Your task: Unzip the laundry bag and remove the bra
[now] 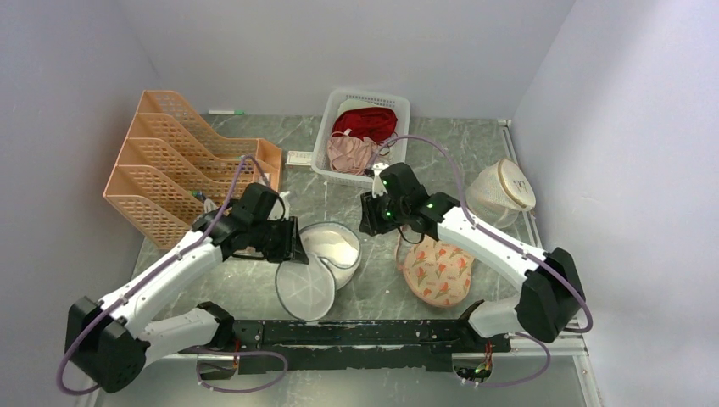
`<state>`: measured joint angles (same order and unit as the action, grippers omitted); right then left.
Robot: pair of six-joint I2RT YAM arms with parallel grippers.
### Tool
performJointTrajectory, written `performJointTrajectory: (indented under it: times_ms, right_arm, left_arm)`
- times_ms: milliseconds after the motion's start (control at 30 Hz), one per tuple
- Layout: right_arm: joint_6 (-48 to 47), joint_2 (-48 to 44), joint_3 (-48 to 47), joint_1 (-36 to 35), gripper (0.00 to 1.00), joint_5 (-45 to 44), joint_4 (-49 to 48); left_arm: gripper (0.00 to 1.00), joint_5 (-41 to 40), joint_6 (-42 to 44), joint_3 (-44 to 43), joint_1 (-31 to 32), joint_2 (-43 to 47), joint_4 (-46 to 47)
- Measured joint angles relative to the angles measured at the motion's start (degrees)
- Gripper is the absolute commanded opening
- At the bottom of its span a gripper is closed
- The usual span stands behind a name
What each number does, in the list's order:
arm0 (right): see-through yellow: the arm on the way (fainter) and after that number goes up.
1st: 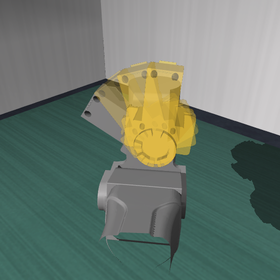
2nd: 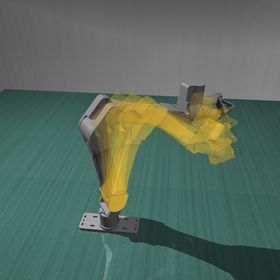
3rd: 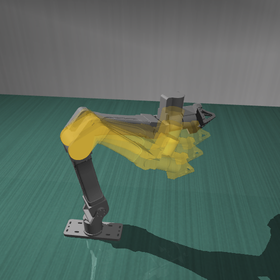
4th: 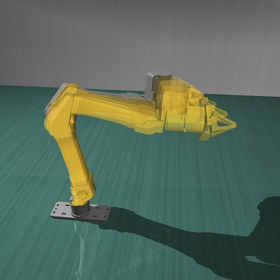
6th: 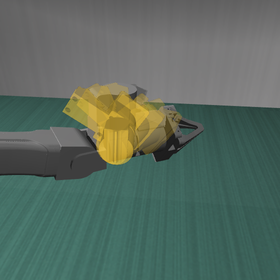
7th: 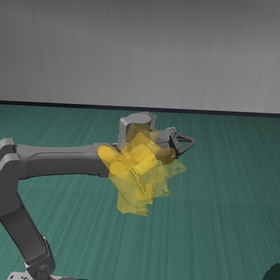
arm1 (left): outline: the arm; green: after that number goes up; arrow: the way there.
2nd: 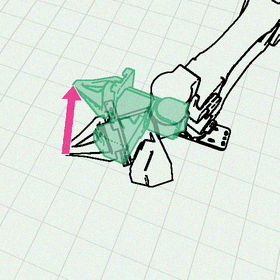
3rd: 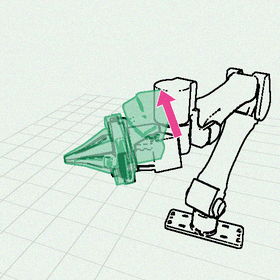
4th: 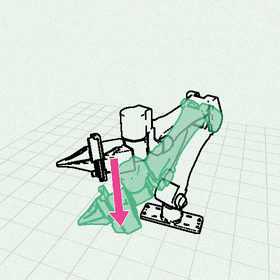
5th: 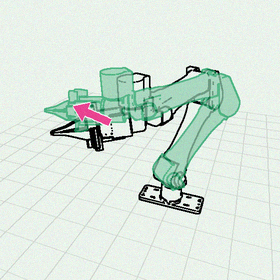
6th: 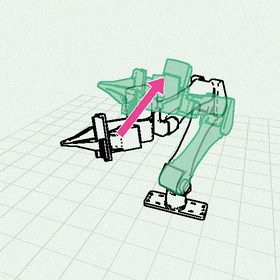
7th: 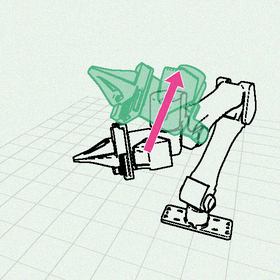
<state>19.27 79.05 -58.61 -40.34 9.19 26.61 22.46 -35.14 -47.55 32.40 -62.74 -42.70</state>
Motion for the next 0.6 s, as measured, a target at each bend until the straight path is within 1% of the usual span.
performJointTrajectory:
  times_ms: [67, 100, 167, 233, 300, 367, 433, 533, 600]
  right_arm:
    - [-0.04, -1.95, 1.2, 0.0, 0.46, 0.92, -0.46]
    - [-0.07, -2.86, 1.81, 0.0, 0.5, 1.09, -0.55]
    - [-0.5, -4.07, 2.6, 0.0, 0.56, 1.55, -0.76]
    - [-1.36, -4.2, 2.6, -0.02, 0.63, 2.4, -1.6]
    - [-2.32, -4.13, 2.78, -0.13, 0.74, 3.41, -3.67]
    - [-2.97, -4.11, 3.52, -0.24, 0.79, 3.93, -6.19]
    - [-3.56, -3.54, 4.04, -0.28, 0.8, 4.83, -8.31]
    - [-3.74, -0.96, 4.02, -0.37, 0.8, 7.21, -11.93]
    - [-3.87, 1.16, 3.69, -0.76, 0.8, 8.66, -12.96]
  left_arm:
    - [0.59, -3.41, -0.04, 1.49, -0.17, 2.89, 0.13]
    - [0.67, -4.85, -0.09, 1.92, -0.17, 4.09, -0.26]
    - [0.81, -7.28, -0.31, 1.99, -0.17, 5.16, -0.63]
    - [0.89, -10.21, -0.92, 1.97, -0.17, 5.2, -0.66]
    - [0.92, -12.83, -1.7, 1.97, -0.2, 5.38, -0.66]
    - [0.95, -15.19, -2.56, 2.1, -0.2, 6.03, -0.28]
    - [0.97, -17.05, -2.95, 2.14, -0.2, 6.51, 0.33]
    - [0.92, -20.04, -3.04, 1.4, -0.22, 5.29, 0.83]
    - [0.92, -21.75, -2.97, 0.02, -0.22, 3.3, 0.92]
